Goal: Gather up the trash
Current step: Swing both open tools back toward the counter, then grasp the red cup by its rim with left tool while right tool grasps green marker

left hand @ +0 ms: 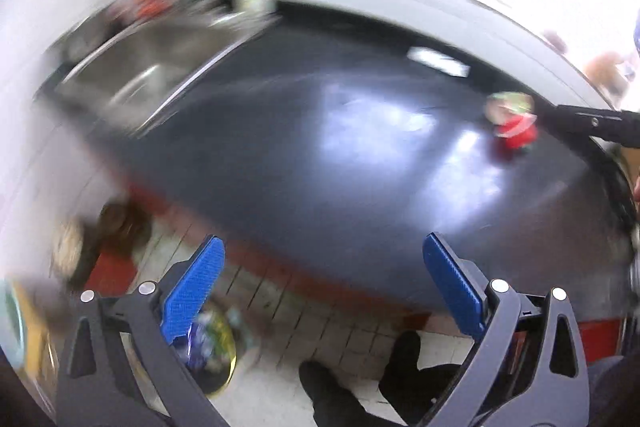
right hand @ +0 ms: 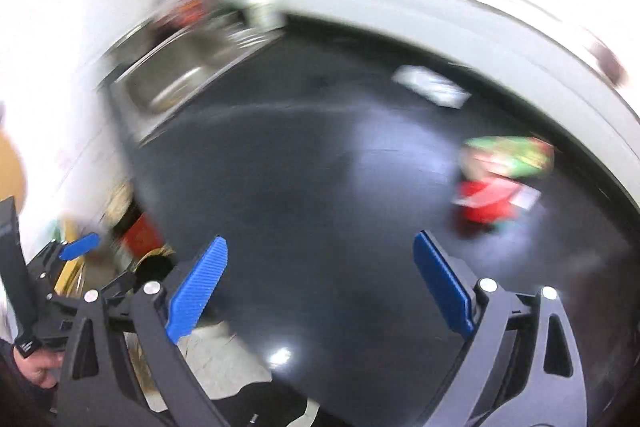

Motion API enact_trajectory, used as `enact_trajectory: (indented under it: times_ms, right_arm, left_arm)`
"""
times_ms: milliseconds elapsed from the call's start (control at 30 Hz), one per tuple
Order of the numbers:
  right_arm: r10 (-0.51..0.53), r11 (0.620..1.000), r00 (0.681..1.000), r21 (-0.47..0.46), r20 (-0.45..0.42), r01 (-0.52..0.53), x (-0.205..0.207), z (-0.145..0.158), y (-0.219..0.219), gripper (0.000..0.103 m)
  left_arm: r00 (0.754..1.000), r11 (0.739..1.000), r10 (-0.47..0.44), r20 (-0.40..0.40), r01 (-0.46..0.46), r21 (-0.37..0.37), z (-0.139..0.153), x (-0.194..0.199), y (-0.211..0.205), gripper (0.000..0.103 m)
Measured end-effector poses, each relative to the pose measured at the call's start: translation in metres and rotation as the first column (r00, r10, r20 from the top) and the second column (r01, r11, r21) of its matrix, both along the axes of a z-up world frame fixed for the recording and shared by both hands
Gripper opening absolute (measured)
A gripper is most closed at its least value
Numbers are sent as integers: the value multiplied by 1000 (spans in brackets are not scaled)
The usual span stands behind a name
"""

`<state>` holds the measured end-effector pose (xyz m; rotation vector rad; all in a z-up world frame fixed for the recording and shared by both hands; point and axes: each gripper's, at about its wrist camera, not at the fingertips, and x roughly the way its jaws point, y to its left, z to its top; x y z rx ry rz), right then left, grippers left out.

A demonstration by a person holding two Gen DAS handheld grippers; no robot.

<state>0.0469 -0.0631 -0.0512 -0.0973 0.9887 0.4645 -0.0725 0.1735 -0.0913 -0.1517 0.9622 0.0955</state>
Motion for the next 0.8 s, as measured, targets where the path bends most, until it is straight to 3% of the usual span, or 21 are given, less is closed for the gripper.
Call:
enact_trajectory:
  times_ms: [167, 333, 533, 800]
  right_arm:
    - [-193, 981, 981, 18, 0, 193, 12, 6, -95, 91]
    - [-282, 958, 959, 49, -5, 282, 13, 7, -153, 91]
    - [-304, 950, 953, 67, -13, 304, 25, 1, -176, 91]
    - [-273, 960, 961, 46, -40, 275, 56, -18, -178, 91]
  left_arm:
    - [979, 980, -199, 52, 199, 13, 17, 53, -85, 96]
    - [941, 944, -329, 75, 328, 32, 24, 82, -148, 96]
    - [908, 910, -414, 69, 411, 50, 20, 103, -190, 96]
    - [899, 900, -435, 55, 433, 44, 7, 130, -205, 96]
